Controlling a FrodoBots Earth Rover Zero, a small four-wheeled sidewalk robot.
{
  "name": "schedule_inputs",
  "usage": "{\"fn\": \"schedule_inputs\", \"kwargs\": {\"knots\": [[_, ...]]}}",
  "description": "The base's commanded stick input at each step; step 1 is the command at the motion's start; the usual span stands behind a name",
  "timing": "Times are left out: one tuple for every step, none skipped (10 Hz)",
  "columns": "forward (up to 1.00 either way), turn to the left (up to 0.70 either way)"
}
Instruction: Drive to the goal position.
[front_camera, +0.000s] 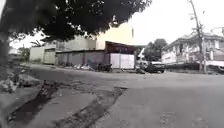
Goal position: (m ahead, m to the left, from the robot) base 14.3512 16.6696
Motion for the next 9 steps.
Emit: {"fn": "schedule_inputs", "kwargs": {"knots": [[1.00,0.03],[1.00,0.03],[1.00,0.03],[1.00,0.03],[1.00,0.03],[1.00,0.03],[1.00,0.02],[1.00,0.00],[1.00,0.00]]}}
